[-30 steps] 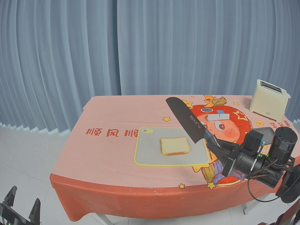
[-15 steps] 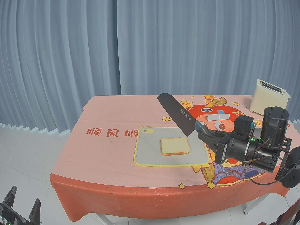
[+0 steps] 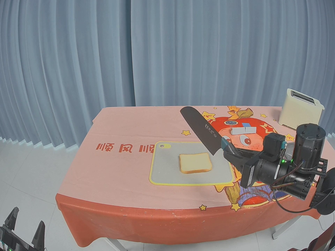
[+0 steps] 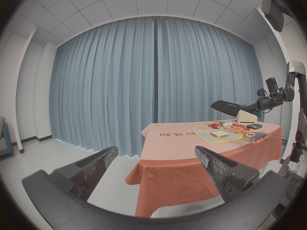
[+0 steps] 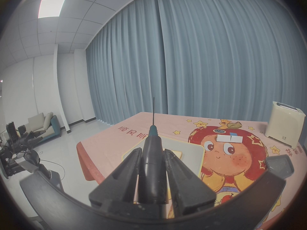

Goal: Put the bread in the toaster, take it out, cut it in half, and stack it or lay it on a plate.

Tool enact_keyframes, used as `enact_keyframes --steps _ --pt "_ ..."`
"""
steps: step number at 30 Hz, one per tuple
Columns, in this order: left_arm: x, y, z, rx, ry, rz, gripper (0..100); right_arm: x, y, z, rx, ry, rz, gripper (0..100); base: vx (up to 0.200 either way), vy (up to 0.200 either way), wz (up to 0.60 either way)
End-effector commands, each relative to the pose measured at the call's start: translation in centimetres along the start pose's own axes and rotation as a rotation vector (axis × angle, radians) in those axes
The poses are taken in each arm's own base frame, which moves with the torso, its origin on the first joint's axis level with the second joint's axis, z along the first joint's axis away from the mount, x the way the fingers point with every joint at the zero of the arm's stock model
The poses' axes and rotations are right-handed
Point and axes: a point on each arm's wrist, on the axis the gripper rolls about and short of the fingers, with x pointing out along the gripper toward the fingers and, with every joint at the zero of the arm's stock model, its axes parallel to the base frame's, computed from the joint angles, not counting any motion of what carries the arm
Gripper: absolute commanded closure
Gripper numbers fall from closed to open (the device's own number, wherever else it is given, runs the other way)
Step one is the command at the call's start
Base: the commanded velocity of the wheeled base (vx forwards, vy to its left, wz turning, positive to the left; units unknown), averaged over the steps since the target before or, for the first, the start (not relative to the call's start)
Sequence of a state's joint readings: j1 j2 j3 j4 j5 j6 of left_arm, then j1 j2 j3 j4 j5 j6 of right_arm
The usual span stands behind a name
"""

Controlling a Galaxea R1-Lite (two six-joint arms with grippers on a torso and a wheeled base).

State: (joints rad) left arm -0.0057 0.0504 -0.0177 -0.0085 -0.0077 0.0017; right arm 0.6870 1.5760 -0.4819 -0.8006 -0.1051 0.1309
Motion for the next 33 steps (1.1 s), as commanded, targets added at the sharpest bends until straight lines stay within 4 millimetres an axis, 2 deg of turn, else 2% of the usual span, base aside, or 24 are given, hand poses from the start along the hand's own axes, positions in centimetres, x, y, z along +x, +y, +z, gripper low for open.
enact_keyframes --steps 1,16,33 --pt "0.1 0.0 -0.5 0.000 0.019 0.000 0 0.3 0.0 -1.0 -0.006 0.042 0.005 100 0.000 0.000 0.00" --pt "0.1 0.0 -0.5 0.003 0.016 0.000 0 1.1 -0.6 -2.7 -0.005 0.122 0.015 100 0.000 0.000 0.00" --pt "0.1 0.0 -0.3 0.012 0.002 -0.005 0 1.2 -1.0 -2.9 -0.026 0.133 -0.002 100 0.000 0.000 0.00"
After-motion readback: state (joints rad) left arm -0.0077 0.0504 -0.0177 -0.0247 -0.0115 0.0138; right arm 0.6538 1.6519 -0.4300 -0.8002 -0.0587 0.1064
